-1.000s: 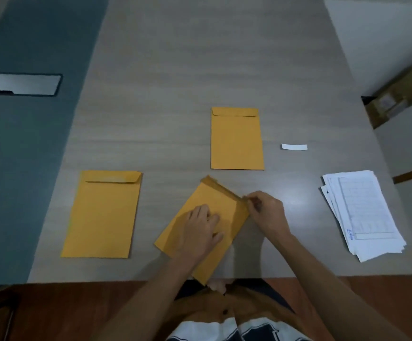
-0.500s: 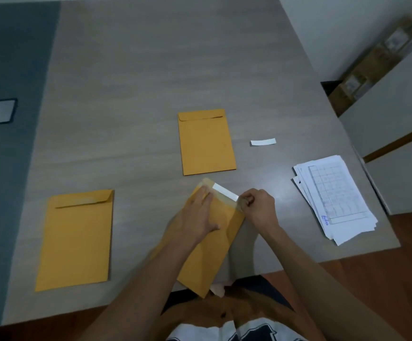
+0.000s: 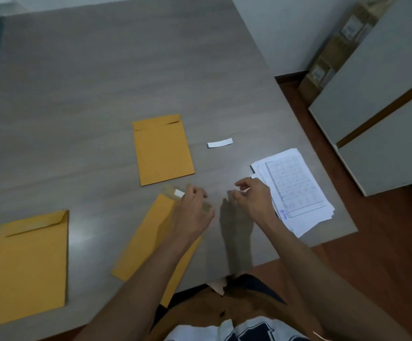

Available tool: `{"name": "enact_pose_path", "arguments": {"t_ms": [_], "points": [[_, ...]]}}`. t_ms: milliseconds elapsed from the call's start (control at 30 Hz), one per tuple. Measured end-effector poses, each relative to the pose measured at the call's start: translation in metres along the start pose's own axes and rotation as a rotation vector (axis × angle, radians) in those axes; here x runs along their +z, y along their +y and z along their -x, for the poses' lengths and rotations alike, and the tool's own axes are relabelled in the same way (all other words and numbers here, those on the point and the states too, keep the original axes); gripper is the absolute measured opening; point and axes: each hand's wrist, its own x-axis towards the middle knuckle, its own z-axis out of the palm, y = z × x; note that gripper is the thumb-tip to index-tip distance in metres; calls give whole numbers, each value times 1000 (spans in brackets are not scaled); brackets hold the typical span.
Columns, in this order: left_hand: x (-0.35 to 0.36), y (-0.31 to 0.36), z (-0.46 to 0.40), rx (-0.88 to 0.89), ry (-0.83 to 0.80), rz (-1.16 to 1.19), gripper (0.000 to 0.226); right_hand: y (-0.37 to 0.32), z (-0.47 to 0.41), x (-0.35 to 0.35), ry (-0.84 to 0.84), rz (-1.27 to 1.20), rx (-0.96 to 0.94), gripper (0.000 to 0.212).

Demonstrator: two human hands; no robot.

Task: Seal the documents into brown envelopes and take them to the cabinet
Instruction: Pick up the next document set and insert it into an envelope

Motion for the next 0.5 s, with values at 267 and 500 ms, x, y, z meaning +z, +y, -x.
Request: {"name": "enact_pose_path", "arguments": {"t_ms": [267, 500], "points": [[54, 109, -27, -113, -118, 213, 50, 82, -31, -95, 189, 240, 169, 45], [68, 152, -56, -226, -57, 191, 52, 123, -45, -125, 54, 363, 233, 85]]}}
